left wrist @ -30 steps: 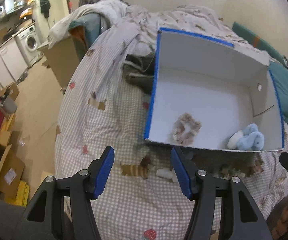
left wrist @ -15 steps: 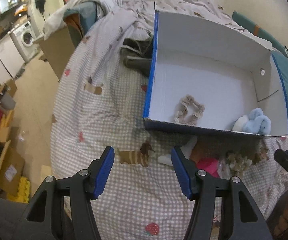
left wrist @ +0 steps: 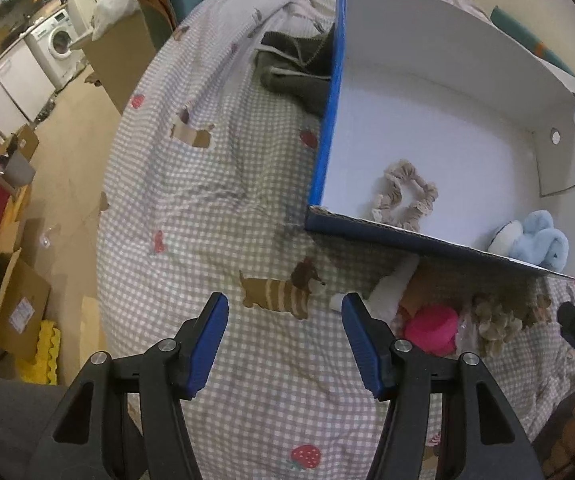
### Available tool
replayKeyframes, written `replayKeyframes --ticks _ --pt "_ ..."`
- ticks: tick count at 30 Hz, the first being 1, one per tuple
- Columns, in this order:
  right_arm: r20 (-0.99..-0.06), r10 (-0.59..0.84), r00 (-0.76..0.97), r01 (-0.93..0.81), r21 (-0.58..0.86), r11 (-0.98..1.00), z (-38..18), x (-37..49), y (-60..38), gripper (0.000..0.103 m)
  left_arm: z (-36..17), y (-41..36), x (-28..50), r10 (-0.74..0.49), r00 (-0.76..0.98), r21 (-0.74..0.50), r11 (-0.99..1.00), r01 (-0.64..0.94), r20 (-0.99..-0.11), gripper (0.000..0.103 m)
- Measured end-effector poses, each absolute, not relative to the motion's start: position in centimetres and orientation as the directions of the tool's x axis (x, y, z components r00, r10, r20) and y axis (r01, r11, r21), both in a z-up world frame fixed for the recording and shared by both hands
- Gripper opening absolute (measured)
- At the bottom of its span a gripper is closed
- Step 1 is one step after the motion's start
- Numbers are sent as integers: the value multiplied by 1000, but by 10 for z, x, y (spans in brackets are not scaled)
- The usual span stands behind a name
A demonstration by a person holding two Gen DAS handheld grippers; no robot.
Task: Organize soft objects
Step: 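Grasp the white sock with the left gripper while the right grasps the cream lace scrunchie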
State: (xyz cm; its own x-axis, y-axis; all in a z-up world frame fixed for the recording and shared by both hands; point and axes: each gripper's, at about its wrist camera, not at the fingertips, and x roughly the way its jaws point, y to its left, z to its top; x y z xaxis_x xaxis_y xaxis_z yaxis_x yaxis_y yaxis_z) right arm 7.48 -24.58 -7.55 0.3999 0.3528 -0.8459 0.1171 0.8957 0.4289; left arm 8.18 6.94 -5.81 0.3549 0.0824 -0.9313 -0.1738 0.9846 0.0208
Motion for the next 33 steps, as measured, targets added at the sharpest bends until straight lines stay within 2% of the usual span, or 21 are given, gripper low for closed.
replayKeyframes --ticks 2,3,5,12,13,14,17,19,26,33 --pt "-839 410 358 102 472 876 -84 81 -240 85 -61 68 84 76 345 15 984 -175 -936 56" --pt "-838 429 336 100 485 869 -88 84 -237 83 -62 69 85 68 338 6 984 -180 -939 56" --pt "-834 464 300 97 510 855 -97 87 -229 71 -65 71 88 52 327 -12 982 -191 -944 56" --pt "-869 436 232 97 467 879 -119 99 -204 69 -63 98 95 33 334 -72 952 -298 -942 56" --pt "-873 431 227 96 460 883 -122 100 -201 60 -63 99 96 20 334 -87 949 -303 -943 56" --pt "-873 436 218 95 464 881 -125 101 -198 45 -64 100 97 2 335 -107 946 -306 -942 56" --pt "-862 457 220 78 483 872 -124 100 -197 27 -68 95 101 -36 334 -134 952 -276 -942 56" --pt "-847 474 241 58 500 864 -114 97 -197 18 -74 84 105 -72 317 -151 961 -230 -946 56" --pt "-776 546 315 89 597 797 -93 78 -226 17 -98 41 117 -92 257 -117 990 -81 -962 55" --pt "-759 558 335 96 617 781 -89 69 -242 17 -111 32 125 -88 245 -103 994 -47 -966 52"
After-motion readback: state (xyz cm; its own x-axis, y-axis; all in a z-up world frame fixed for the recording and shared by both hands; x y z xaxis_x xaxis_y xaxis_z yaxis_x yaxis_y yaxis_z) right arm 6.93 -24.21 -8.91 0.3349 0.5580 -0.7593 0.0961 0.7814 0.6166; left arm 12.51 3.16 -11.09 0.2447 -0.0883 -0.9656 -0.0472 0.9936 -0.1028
